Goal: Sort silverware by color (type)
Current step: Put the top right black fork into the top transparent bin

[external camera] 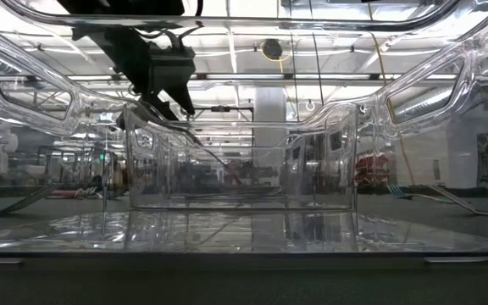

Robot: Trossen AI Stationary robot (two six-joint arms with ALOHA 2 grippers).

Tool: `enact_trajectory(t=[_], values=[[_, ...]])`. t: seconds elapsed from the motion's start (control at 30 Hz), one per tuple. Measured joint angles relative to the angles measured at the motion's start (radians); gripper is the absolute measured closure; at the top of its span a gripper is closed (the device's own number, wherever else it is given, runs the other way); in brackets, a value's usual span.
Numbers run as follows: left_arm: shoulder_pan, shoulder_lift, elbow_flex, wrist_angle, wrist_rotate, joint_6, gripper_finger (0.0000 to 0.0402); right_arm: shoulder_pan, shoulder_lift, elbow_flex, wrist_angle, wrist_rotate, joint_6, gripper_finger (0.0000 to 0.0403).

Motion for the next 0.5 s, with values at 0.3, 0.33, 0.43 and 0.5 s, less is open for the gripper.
enact_trajectory(t=[0.3, 0.33, 0.43, 0.5], values=[[0.01, -0.001, 0.0, 0.001, 0.106, -0.035, 0.0189, 0.0, 0.0, 0.0, 0.008, 0.0, -0.003, 0.0236], [0.01, -0.002, 0.0, 0.001, 0.107, -0.037, 0.0183, 0.0, 0.0, 0.0, 0.008, 0.0, -0.003, 0.0236], [0.012, -0.003, 0.0, 0.001, 0.104, -0.037, 0.0161, 0.0, 0.0, 0.0, 0.008, 0.0, -0.003, 0.0236], [0.012, -0.011, -0.001, -0.003, 0.101, -0.042, 0.0145, 0.0, 0.0, 0.0, 0.008, 0.0, -0.003, 0.0236]])
